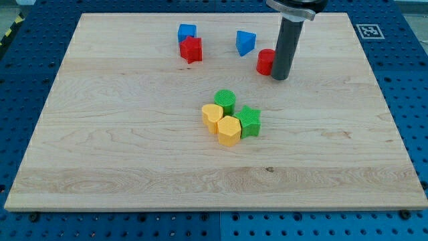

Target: Move the red circle closer to the red star

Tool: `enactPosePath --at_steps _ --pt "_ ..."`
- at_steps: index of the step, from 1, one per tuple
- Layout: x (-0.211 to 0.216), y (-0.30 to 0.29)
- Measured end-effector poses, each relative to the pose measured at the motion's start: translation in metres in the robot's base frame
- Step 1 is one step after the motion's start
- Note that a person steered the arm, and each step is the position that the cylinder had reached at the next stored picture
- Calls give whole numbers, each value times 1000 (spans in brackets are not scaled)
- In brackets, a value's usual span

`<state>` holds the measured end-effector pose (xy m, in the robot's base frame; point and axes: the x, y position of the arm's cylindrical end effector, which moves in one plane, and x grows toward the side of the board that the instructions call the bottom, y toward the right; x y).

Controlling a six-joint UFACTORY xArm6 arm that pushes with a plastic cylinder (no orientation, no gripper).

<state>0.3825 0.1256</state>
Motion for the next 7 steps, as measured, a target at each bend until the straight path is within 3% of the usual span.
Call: enactPosePath --at_steps 1,3,7 --pt "4 43" --pt "-7 47" --pt "-25 -14"
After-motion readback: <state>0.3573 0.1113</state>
